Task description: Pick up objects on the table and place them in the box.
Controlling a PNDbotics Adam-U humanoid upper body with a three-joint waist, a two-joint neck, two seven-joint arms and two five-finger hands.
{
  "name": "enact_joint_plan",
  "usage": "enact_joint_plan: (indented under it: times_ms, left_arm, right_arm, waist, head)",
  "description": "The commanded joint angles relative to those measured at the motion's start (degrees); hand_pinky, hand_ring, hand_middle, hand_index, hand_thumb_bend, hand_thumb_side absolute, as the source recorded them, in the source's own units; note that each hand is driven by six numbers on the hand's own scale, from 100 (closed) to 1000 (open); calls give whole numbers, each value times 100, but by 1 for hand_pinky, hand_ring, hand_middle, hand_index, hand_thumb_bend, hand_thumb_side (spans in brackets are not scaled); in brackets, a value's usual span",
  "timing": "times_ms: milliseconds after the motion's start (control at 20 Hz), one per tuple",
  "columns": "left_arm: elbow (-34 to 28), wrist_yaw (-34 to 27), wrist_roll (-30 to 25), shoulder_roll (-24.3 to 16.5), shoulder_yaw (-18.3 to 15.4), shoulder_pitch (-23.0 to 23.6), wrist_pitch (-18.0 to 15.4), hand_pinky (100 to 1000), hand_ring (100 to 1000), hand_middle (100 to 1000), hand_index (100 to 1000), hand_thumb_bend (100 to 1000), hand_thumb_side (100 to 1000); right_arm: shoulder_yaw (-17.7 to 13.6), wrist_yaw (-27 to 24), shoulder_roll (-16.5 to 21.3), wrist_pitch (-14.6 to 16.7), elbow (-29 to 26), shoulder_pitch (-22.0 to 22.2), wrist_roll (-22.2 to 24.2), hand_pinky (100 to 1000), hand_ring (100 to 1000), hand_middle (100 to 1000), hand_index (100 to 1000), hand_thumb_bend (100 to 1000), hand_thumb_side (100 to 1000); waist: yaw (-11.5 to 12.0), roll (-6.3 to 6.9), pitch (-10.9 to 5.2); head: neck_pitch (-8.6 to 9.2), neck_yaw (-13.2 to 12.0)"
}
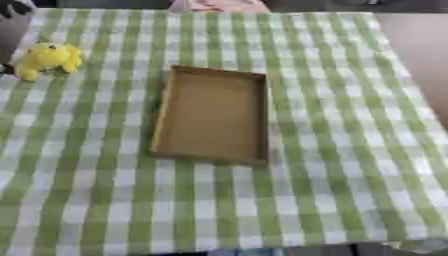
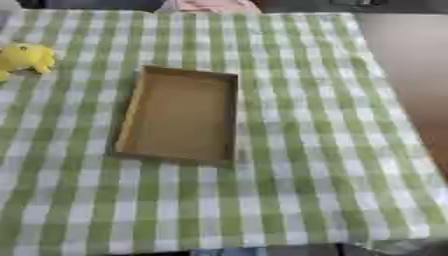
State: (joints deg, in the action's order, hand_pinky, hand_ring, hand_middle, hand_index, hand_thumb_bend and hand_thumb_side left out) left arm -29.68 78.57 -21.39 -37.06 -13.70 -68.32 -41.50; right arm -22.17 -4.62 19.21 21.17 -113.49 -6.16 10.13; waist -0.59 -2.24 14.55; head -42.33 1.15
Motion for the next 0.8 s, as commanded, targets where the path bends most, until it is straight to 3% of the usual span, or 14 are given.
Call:
enact_joint_plan:
  times_ms: [50, 400, 800]
  left_arm:
    - [43, 88, -144, -51, -13, -209, 23, 738, 822, 851, 977, 626, 100]
    - [189, 142, -341, 26, 17, -256, 203, 737, 831, 856, 980, 539, 100]
    - [270, 292, -94, 122, 30, -305, 525, 650, 820, 842, 972, 507, 100]
  right_arm:
    - [-11, -10, 121, 16, -110, -73, 23, 780, 707, 587, 851, 100, 785]
    - [-12, -10, 88, -26, -110, -99, 43, 780, 707, 586, 852, 100, 789]
    - [-19, -7, 44, -53, -110, -131, 67, 781, 707, 585, 853, 100, 794]
  waist:
    - [-13, 3, -72]
    - [-40, 18, -49]
    - [-81, 29, 9]
  head:
    - [81, -28]
    - [96, -62]
    - [126, -117]
